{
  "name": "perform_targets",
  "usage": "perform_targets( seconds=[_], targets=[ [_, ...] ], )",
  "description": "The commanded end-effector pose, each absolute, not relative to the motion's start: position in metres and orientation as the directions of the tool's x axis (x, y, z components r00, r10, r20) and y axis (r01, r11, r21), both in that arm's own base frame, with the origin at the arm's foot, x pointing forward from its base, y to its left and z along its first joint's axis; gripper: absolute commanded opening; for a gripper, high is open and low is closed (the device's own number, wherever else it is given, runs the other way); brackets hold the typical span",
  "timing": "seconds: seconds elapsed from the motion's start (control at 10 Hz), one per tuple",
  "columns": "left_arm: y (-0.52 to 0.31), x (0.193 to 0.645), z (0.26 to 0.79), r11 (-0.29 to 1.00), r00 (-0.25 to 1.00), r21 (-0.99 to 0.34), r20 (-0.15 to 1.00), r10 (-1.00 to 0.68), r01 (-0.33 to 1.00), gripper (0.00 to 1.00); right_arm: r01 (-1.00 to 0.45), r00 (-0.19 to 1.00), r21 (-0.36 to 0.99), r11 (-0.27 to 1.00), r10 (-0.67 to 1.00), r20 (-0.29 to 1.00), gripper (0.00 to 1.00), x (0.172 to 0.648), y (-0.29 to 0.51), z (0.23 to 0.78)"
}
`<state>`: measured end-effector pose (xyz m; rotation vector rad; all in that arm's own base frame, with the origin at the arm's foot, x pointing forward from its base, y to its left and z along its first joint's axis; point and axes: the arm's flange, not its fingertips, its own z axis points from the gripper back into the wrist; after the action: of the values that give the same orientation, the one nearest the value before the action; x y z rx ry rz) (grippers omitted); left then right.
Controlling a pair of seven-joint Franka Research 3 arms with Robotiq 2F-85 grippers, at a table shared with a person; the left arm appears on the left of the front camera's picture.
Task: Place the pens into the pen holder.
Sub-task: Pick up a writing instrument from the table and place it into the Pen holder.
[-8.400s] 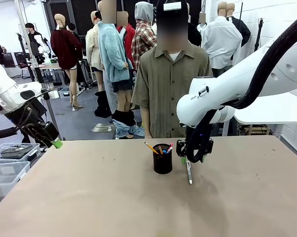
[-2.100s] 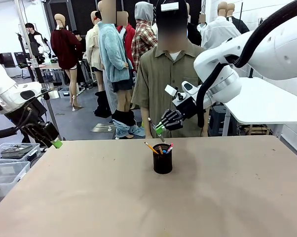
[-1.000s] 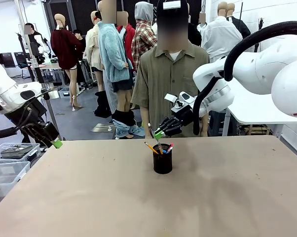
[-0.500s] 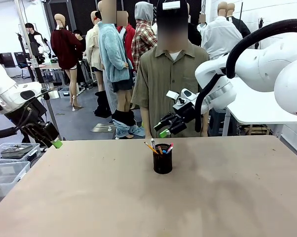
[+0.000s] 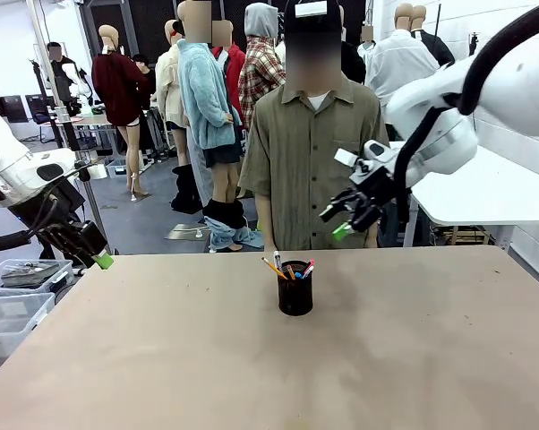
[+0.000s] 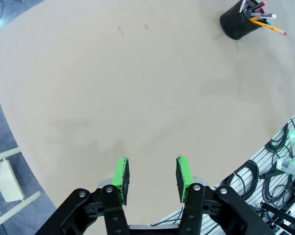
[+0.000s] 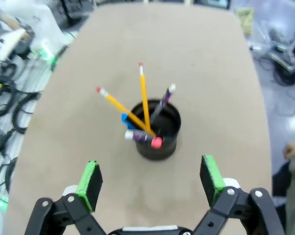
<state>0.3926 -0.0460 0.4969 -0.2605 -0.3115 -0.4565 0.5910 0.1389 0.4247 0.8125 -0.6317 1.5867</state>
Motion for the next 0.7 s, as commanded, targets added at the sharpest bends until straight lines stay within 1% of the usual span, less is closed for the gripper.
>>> perform_targets(
  seconds=[0.0, 0.2, 0.4, 0.5, 0.6],
  targets=[
    [-0.046, 0.394, 0.497, 0.874, 0.854, -0.161, 0.353, -0.383, 0.459, 0.52, -0.995, 0.016, 0.079, -0.066, 0.656, 0.755, 1.0, 0.567, 0.111, 0.43],
    [-0.046, 0.394, 0.497, 0.874, 0.854, -0.161, 0.353, -0.383, 0.459, 0.52, -0.997, 0.08, 0.073, 0.039, 0.662, 0.745, 1.0, 0.554, 0.079, 0.437],
    [-0.046, 0.394, 0.497, 0.874, 0.854, -0.161, 0.353, -0.383, 0.459, 0.52, -0.991, 0.126, 0.072, 0.11, 0.636, 0.762, 1.0, 0.545, 0.056, 0.438],
    [-0.046, 0.394, 0.497, 0.874, 0.854, -0.161, 0.353, -0.383, 0.459, 0.52, -0.991, 0.131, 0.092, 0.093, 0.637, 0.759, 1.0, 0.548, 0.055, 0.434],
    [-0.046, 0.394, 0.497, 0.874, 0.854, -0.161, 0.353, -0.383, 0.459, 0.52, -0.996, 0.09, 0.07, 0.056, 0.652, 0.753, 1.0, 0.555, 0.052, 0.442]
  ],
)
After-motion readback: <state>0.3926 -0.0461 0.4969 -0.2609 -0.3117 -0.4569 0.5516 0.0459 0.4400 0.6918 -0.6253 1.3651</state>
